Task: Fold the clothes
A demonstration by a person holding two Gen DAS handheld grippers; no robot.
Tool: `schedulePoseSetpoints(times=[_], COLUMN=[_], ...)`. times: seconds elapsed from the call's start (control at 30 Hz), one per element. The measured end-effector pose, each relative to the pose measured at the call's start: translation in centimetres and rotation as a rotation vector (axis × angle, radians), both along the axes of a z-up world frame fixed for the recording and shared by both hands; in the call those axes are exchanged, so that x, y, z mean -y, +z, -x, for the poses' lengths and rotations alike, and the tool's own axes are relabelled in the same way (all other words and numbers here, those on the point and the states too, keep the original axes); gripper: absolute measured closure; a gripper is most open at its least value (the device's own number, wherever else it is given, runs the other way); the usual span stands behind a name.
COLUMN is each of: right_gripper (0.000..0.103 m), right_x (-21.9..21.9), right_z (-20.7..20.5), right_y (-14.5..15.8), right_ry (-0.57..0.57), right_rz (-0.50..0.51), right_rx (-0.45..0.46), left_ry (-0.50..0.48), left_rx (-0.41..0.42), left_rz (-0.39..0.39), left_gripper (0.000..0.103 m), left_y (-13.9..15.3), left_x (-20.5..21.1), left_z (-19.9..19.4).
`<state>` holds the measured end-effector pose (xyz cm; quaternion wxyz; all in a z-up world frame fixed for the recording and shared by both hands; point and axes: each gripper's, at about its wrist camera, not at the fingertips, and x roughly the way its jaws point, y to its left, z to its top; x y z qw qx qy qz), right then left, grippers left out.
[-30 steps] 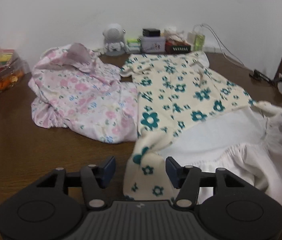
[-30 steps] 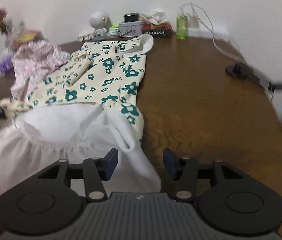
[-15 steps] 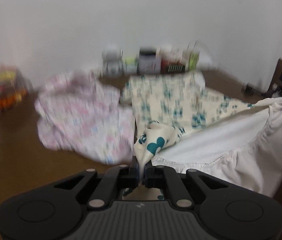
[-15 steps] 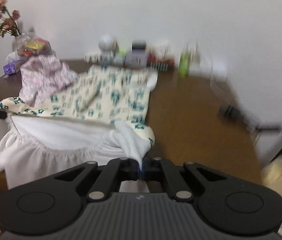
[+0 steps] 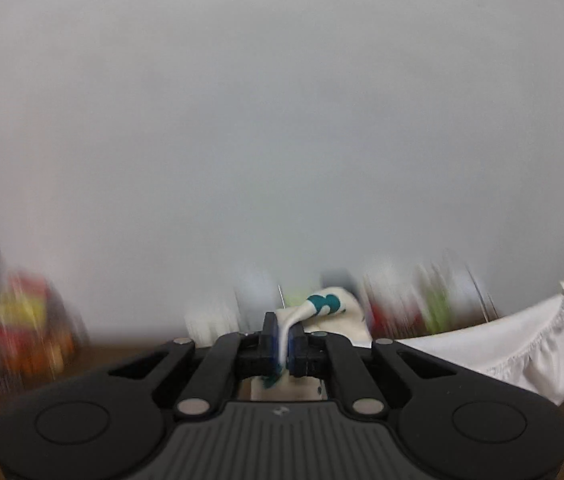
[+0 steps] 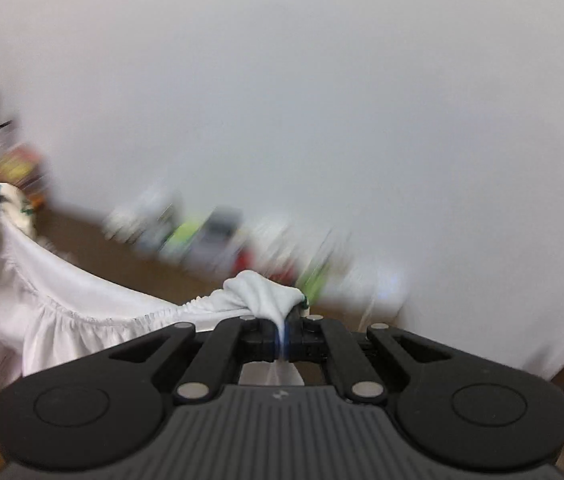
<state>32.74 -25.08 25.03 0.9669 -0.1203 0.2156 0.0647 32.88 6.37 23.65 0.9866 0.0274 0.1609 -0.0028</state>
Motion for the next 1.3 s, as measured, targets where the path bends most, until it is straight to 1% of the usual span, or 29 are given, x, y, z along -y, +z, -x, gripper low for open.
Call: schedulePoseSetpoints(times=[0.07,0.1,0.13,0.2,0.23,0.3,0.37,0.43,0.5,0.57,0.6,0.67,0.73,0.77,0.8,0.83,0.9,0.97,1.03,1.07,1.1,1.13,1.17,1.2,1.23,1.3], right_gripper=[0.102,0.102,0.102,0.102,0.102,0.102,0.102,0.102,0.102,0.102,0.102,0.102,0.102,0.102,0.102,0.102,0.101,0.101,0.100,0.096,0.088,0.081,0.064,0.058,0.058,0.058], right_x=[-0.8,-1.1,-1.4,-1.8,-1.9,-1.9,-1.6,-1.3,-0.9,-0.4,-0.2,0.3,0.9,1.3,1.8,2.2,3.4,4.6,5.6,5.8,5.5,5.4,5.5,5.6,5.7,6.2], right_z=[-0.8,-1.0,-1.3,-0.2,0.5,1.8,3.0,4.2,5.8,7.6,8.6,10.4,12.1,12.9,13.4,13.8,14.4,14.5,15.2,15.4,15.3,15.5,15.7,15.9,16.0,16.2], right_y=[4.4,6.6,8.7,10.7,11.5,11.3,9.6,6.8,2.6,-2.2,-4.9,-10.1,-14.8,-16.7,-17.8,-18.5,-18.7,-18.6,-19.0,-19.6,-20.1,-20.7,-21.2,-21.7,-22.1,-23.1], right_ry=[-0.036,-0.052,-0.068,-0.067,-0.064,-0.048,-0.026,0.010,0.059,0.119,0.155,0.216,0.246,0.247,0.245,0.241,0.221,0.211,0.210,0.215,0.217,0.213,0.204,0.193,0.184,0.165], right_rz=[0.004,0.001,-0.001,0.021,0.035,0.078,0.122,0.172,0.224,0.251,0.248,0.227,0.186,0.156,0.120,0.081,-0.011,-0.082,-0.127,-0.140,-0.154,-0.161,-0.160,-0.157,-0.156,-0.180], right_rx=[0.116,0.176,0.237,0.304,0.332,0.342,0.297,0.222,0.115,-0.010,-0.083,-0.231,-0.364,-0.415,-0.447,-0.470,-0.482,-0.476,-0.471,-0.473,-0.476,-0.481,-0.482,-0.481,-0.482,-0.495], left_ry=[0.060,0.070,0.068,0.058,0.044,0.007,-0.027,-0.061,-0.105,-0.161,-0.186,-0.220,-0.244,-0.246,-0.242,-0.232,-0.205,-0.174,-0.152,-0.148,-0.148,-0.150,-0.152,-0.162,-0.174,-0.211], left_rx=[0.111,0.154,0.194,0.255,0.270,0.260,0.197,0.125,0.041,-0.075,-0.141,-0.289,-0.419,-0.461,-0.488,-0.496,-0.494,-0.494,-0.507,-0.516,-0.521,-0.522,-0.522,-0.516,-0.501,-0.463], left_rz=[0.026,0.048,0.054,0.034,0.013,-0.032,-0.082,-0.134,-0.171,-0.174,-0.164,-0.112,-0.024,0.026,0.075,0.115,0.182,0.237,0.258,0.255,0.241,0.222,0.202,0.178,0.149,0.059], left_gripper=[0.100,0.100,0.100,0.100,0.100,0.100,0.100,0.100,0.100,0.100,0.100,0.100,0.100,0.100,0.100,0.100,0.100,0.100,0.099,0.097,0.090,0.087,0.077,0.064,0.059,0.054], left_y=[4.2,5.8,7.1,8.9,9.1,8.5,6.6,3.6,-0.7,-5.9,-8.6,-14.0,-18.5,-20.0,-20.9,-21.3,-21.5,-21.5,-21.6,-21.7,-21.9,-22.0,-22.1,-22.1,-21.9,-21.4], left_x=[0.5,0.5,0.6,0.9,1.0,1.3,1.6,1.8,2.0,1.9,1.8,1.3,0.5,-0.1,-1.2,-2.4,-4.7,-6.3,-6.9,-6.9,-6.8,-6.6,-6.4,-6.0,-5.5,-4.2], left_z=[-1.4,-1.4,-1.0,0.3,1.2,2.9,4.6,6.6,9.0,11.5,12.5,14.4,16.1,16.8,17.4,18.1,18.6,18.1,17.9,17.8,17.8,18.0,18.2,18.2,18.6,18.9])
